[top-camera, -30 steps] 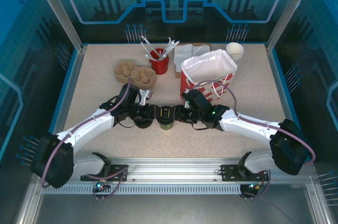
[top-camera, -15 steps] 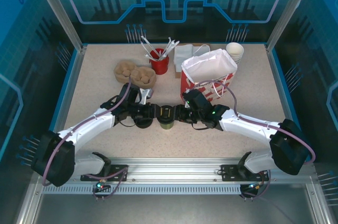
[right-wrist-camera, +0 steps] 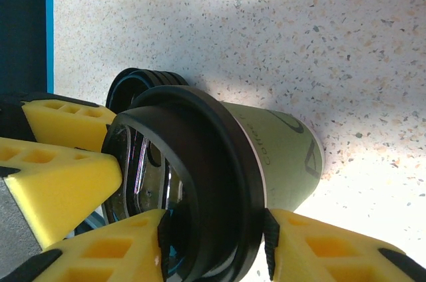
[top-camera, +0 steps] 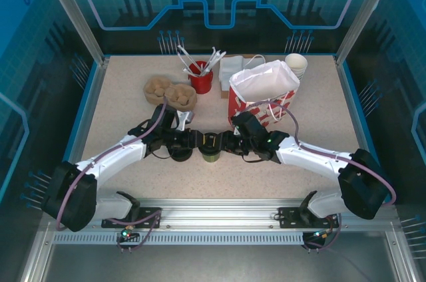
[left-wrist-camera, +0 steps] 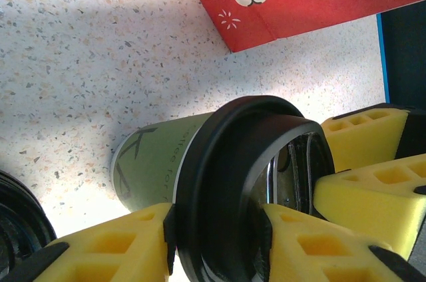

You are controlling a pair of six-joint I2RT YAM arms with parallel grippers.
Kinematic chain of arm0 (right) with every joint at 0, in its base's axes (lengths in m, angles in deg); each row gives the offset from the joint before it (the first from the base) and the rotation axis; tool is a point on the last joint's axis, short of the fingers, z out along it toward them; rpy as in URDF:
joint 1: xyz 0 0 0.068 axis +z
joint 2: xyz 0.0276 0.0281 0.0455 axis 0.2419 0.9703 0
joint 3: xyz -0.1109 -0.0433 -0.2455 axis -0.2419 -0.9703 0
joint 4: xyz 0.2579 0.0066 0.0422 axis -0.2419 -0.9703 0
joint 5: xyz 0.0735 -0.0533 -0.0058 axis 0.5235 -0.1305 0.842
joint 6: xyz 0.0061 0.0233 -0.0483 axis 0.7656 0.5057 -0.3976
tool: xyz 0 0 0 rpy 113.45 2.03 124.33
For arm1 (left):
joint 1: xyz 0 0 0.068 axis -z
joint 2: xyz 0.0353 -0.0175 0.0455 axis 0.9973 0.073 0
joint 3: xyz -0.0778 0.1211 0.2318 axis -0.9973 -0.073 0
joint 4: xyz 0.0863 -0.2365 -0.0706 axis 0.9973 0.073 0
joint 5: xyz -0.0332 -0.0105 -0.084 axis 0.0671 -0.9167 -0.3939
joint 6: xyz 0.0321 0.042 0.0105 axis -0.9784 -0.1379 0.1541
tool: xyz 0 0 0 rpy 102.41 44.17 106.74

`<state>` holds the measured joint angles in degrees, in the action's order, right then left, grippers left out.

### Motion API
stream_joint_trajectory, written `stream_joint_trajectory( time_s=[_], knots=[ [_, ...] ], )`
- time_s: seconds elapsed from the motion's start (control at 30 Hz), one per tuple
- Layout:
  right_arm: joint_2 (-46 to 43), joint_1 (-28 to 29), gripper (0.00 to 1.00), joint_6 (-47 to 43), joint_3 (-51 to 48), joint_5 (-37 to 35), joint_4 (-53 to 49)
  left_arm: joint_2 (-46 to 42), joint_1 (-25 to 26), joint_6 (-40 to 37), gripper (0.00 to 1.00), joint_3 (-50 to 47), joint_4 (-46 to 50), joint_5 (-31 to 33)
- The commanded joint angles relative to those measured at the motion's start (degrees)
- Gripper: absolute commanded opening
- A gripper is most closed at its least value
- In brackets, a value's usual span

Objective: Pack the takeout coffee

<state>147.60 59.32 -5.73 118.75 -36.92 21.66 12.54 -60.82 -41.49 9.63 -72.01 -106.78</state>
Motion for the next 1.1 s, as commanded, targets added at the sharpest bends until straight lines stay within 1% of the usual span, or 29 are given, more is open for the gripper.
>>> stream_joint_trajectory(
  time_s=[0.0,0.37,0.67,0.97,1.07],
  knots=[
    [2.2,-0.9,0.41,0.6,-2.3,-1.4,-5.6,2.3,-0.1,-1.3,0.39,-3.2,4.9,1.7],
    [0.8,-0.8,0.40,0.4,-3.5,-1.1,-4.7,0.8,-0.1,-0.2,0.39,-5.6,4.3,1.4],
    [-0.7,-0.7,0.43,-1.5,-0.2,-0.7,-4.9,-2.5,-0.1,2.6,0.39,-2.5,5.6,-0.4],
    [-0.4,-0.5,0.45,-2.4,2.4,0.4,-6.3,-4.9,0.0,2.7,0.41,0.5,9.2,0.7],
    [-0.2,-0.5,0.48,-3.1,3.3,1.1,-6.7,-5.1,0.0,2.5,0.43,1.2,10.8,1.6]
  ],
)
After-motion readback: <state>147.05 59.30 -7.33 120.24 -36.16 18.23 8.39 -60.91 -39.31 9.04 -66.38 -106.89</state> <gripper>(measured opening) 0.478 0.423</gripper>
